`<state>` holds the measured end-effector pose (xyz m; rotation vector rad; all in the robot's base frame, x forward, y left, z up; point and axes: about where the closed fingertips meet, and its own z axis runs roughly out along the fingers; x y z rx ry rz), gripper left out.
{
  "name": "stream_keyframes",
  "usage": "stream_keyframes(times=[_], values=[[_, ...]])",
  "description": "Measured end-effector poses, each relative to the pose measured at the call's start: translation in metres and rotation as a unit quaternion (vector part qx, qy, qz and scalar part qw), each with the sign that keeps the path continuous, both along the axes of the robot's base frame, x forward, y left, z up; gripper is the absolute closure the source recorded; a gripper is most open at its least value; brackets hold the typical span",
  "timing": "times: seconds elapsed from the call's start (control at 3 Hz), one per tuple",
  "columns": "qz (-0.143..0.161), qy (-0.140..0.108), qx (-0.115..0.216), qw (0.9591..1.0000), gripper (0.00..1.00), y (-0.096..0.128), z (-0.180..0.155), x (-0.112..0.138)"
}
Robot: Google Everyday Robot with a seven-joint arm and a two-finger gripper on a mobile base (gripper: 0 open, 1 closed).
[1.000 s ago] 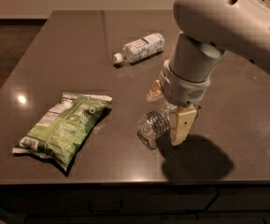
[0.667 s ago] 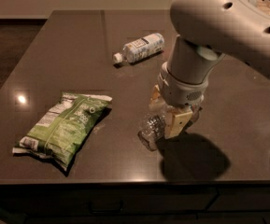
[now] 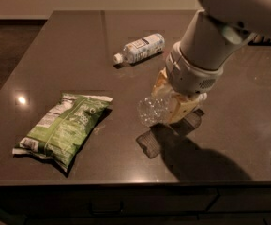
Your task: Pick water bottle
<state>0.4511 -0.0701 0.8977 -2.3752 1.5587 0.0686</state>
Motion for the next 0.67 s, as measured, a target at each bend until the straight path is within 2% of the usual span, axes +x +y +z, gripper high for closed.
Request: stream_keyframes(times=[0.33,0.67], values=[[0.023,-0.036,0.036,0.9984,1.00,0.005,0.041,-0.008],[0.036,-0.072,0.065,0.9947,1.00,0.009,0.076,-0.012]])
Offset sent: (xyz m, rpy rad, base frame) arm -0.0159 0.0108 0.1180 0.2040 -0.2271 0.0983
